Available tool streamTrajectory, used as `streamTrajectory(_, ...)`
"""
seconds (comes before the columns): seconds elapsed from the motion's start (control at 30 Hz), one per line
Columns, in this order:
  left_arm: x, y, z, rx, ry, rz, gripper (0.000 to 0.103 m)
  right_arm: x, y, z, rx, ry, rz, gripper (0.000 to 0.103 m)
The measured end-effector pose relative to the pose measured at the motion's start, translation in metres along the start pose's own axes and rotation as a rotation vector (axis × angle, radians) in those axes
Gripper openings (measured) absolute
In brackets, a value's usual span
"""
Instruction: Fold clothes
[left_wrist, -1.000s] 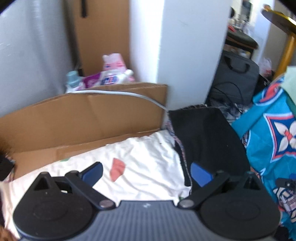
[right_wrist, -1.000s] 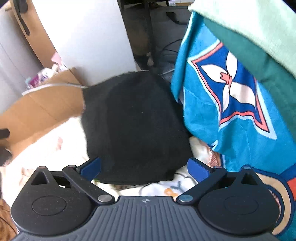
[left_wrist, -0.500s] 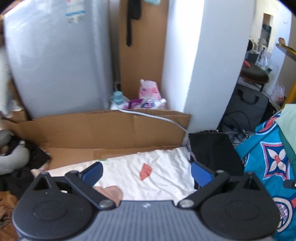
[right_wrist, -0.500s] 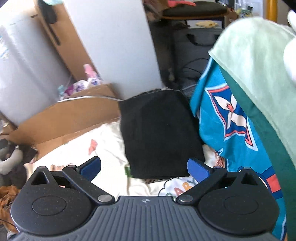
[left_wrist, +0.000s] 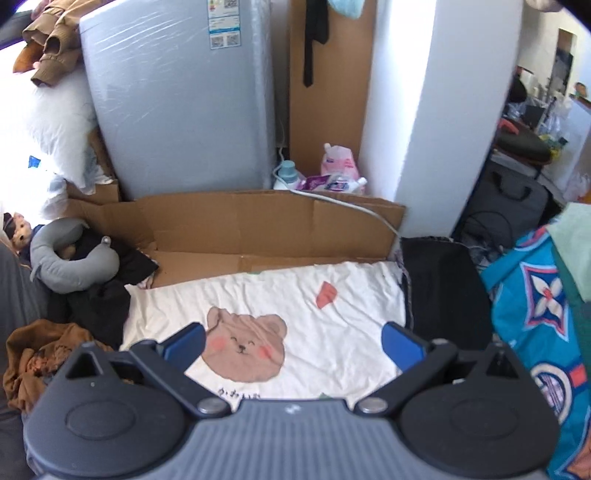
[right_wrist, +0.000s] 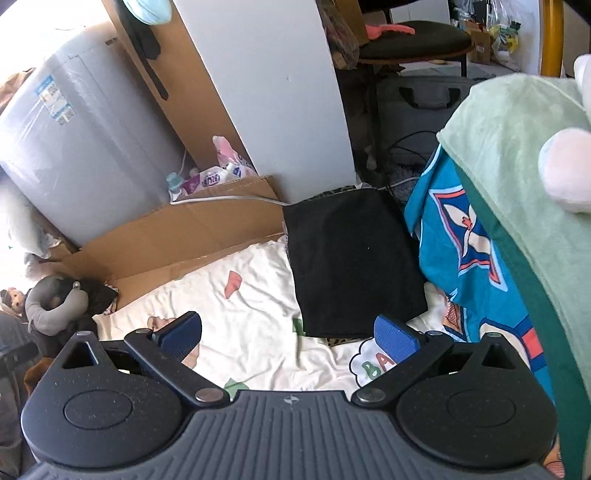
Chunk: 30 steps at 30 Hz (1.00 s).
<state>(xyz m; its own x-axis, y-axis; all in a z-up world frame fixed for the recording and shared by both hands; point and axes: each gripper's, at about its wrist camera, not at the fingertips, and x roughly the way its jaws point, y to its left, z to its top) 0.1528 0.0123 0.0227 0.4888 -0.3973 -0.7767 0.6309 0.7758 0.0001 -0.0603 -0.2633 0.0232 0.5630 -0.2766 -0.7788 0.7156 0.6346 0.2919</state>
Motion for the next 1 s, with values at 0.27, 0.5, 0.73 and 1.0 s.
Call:
streamTrajectory(0.27,-0.043,-0.001,-0.038,0.002,-0.016,-0.022,0.102,-0.052,0.018,-0.008,-0.043,-0.012,0.068,0.102)
streamTrajectory(0.5,-0.066,0.001,-0.064,-0.055,-0.006,0.029,0.102,-0.077,0.033,-0.031,-0.133,-0.025,0.099,0.102)
streamTrajectory(0.73,-0.077,0.011,-0.080,-0.173,-0.022,0.058,0.103,-0.077,0.047,-0.057,-0.185,-0.006,0.099,0.102)
streamTrajectory(1.0,-0.074,0.000,-0.116,-0.183,0.025,0.076,0.103,-0.080,0.062,-0.102,-0.294,-0.009,0.102,0.102)
